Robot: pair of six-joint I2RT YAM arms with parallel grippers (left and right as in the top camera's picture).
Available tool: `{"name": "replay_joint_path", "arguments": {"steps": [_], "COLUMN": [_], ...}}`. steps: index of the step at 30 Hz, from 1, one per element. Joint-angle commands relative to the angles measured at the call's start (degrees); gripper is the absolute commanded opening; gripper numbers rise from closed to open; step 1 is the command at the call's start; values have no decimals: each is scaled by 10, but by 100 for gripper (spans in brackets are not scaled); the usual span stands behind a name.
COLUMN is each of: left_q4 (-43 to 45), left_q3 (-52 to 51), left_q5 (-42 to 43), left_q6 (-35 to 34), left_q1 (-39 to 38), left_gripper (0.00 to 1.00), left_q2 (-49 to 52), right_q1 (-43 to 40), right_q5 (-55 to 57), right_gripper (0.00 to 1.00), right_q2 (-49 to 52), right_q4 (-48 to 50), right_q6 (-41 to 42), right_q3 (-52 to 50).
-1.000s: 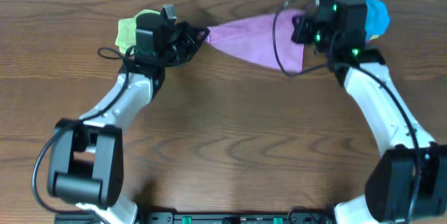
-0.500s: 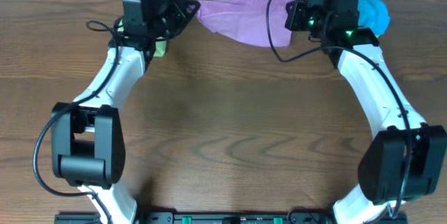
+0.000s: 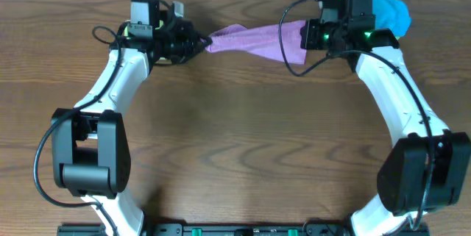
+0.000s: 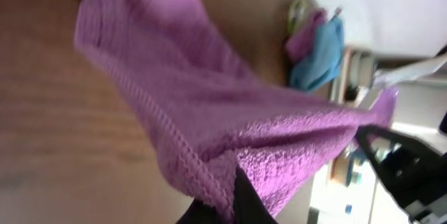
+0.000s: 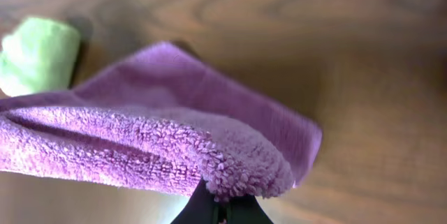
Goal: Fold the cloth
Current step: 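Stretch the pink cloth between both grippers, raising it toward the back, then lay the pink cloth down, folding it over toward the front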
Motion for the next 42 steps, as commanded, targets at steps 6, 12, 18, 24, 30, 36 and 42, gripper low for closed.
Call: {"name": "replay_joint_path", "arguments": {"steps": [6, 12, 18, 24, 30, 36, 42], "left_q4": [-178, -287, -309, -309, -308, -311, -281], "left_q3": [6, -3, -66, -129, -174, -211, -216], "left_q5": [9, -5, -5, -5, -6, -2, 1], "left_q6": [197, 265, 282, 281, 281, 281, 234], "left_q1": [5, 0, -28, -68, -94, -125, -130], "left_gripper": [6, 6, 6, 6, 6, 6, 6], "left_q2": [1, 1, 1, 1, 1, -1, -26], "right_q1": [-5, -16, -19, -19, -19, -19, -19], "right_q5": [10, -18, -24, -25, -24, -19, -3], "right_gripper": [1, 2, 2, 2, 2, 1, 2], "right_q2": [-1, -2, -11, -37, -89, -152, -202], "right_q4": [-123, -203, -226, -222, -205, -207, -169], "right_q6": [-54, -73, -83, -83, -82, -79, -50], "right_q3": [13, 3, -54, -152, -244, -318, -336]}}
